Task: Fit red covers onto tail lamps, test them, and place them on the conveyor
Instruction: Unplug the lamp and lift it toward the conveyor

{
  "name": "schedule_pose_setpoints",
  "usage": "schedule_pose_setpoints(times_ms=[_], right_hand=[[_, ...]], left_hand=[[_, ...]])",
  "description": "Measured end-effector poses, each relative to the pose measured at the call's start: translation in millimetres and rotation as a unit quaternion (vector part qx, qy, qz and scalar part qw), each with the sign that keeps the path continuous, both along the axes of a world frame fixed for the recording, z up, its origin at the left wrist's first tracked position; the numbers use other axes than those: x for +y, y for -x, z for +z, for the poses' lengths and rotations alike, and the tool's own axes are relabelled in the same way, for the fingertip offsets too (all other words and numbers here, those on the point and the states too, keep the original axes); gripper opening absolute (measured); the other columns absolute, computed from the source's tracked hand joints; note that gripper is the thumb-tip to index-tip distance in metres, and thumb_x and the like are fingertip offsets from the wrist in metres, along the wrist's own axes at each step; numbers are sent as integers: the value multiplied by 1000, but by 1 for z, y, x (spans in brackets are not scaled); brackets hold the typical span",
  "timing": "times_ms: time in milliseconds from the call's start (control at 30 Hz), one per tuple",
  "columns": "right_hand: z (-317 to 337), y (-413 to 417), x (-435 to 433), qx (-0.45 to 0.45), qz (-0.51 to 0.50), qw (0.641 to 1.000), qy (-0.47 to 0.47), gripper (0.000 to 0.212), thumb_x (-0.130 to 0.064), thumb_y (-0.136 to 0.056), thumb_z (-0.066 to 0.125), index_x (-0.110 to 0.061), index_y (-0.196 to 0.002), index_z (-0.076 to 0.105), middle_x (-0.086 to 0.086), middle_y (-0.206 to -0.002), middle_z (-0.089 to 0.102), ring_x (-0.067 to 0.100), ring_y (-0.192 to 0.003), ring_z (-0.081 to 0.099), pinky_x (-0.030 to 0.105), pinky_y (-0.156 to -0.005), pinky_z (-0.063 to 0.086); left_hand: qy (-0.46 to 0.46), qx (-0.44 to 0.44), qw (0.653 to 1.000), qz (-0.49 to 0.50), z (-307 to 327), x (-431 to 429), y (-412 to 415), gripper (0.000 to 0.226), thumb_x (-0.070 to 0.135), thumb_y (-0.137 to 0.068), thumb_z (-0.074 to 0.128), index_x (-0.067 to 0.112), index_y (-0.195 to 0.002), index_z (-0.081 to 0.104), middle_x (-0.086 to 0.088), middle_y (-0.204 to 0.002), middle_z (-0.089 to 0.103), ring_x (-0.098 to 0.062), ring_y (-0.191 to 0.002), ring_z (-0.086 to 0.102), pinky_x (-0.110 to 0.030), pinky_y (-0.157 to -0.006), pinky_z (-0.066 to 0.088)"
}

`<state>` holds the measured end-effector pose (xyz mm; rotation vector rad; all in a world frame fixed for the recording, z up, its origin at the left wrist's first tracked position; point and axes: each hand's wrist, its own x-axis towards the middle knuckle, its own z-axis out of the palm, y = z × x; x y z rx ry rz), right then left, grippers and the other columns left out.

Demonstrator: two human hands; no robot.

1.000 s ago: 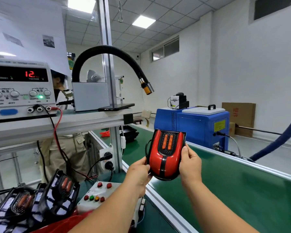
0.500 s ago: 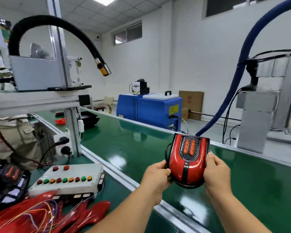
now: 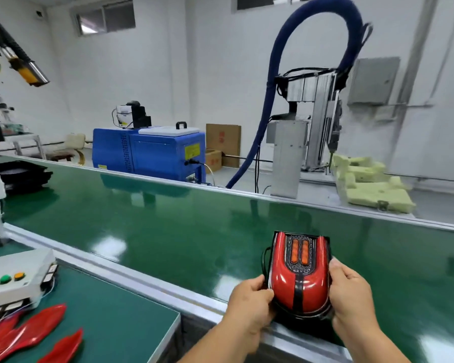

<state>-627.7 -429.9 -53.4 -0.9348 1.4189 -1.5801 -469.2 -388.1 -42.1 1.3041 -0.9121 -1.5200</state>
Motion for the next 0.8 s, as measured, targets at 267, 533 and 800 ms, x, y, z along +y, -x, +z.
schedule_pose_setpoints(times_ms=[267,533,800], right_hand=[[-19,15,1,88,-66,990,-92,50,-25,-101,41,-12,-52,44,6,-51,42,22,-47,42,24,-37,40],[-13,8,-3,237,-91,956,-149,51,-23,-102,35,-3,-58,52,16,-66,57,34,-61,59,32,-51,51],[-3,15,-8,298,-75,934,-181,48,-26,-102,37,-2,-69,62,16,-70,59,36,-65,59,51,-67,58]], left_hand=[[26,-145,988,-39,-12,-9,9,27,17,-95,46,2,-97,69,-16,-90,69,-24,-83,58,-48,-97,49],[7,-285,958,-37,-4,-16,15,35,26,-103,36,11,-123,61,-14,-125,58,-29,-103,63,-43,-97,53],[68,-411,905,-90,4,-10,20,30,20,-98,45,17,-122,63,0,-113,65,-23,-109,58,-30,-97,48]])
